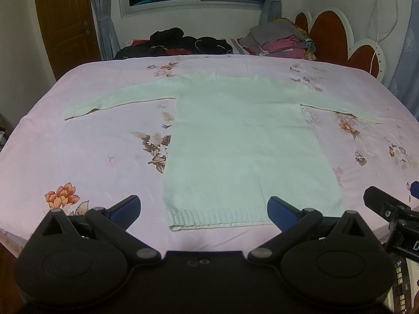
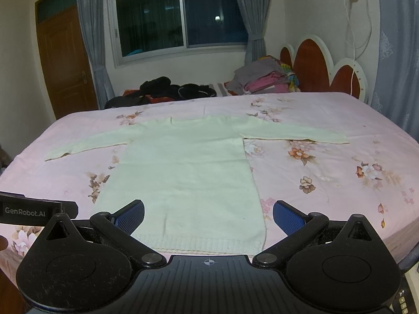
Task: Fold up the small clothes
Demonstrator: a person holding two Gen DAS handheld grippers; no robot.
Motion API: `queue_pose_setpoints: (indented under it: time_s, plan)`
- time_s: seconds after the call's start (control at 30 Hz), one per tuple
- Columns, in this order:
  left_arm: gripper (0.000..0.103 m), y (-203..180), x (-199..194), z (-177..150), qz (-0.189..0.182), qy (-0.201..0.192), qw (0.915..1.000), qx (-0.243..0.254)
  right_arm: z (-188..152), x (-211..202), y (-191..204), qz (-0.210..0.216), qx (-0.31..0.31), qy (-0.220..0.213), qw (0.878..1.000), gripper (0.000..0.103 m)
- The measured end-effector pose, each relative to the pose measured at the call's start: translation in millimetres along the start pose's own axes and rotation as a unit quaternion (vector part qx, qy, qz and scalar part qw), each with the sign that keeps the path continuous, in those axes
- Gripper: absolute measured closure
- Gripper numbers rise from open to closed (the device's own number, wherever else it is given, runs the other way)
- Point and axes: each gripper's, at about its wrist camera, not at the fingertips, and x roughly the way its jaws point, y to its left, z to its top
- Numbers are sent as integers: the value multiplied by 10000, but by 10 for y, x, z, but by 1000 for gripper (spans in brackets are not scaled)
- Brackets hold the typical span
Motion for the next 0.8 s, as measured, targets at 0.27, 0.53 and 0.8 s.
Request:
queue_pose_setpoints:
  time_s: [0.27, 0.53, 0.8]
  plan:
    - [0, -31, 40, 12, -5, 49, 10000, 23, -7, 18, -39, -20, 32, 28, 10000, 0]
    - [0, -69, 97, 23, -13, 104, 9999, 23, -9, 49, -89, -46, 63, 46, 10000, 0]
    - [0, -97, 181, 68, -8, 157, 9999, -7, 9, 135, -186, -154, 84, 86, 9998, 0]
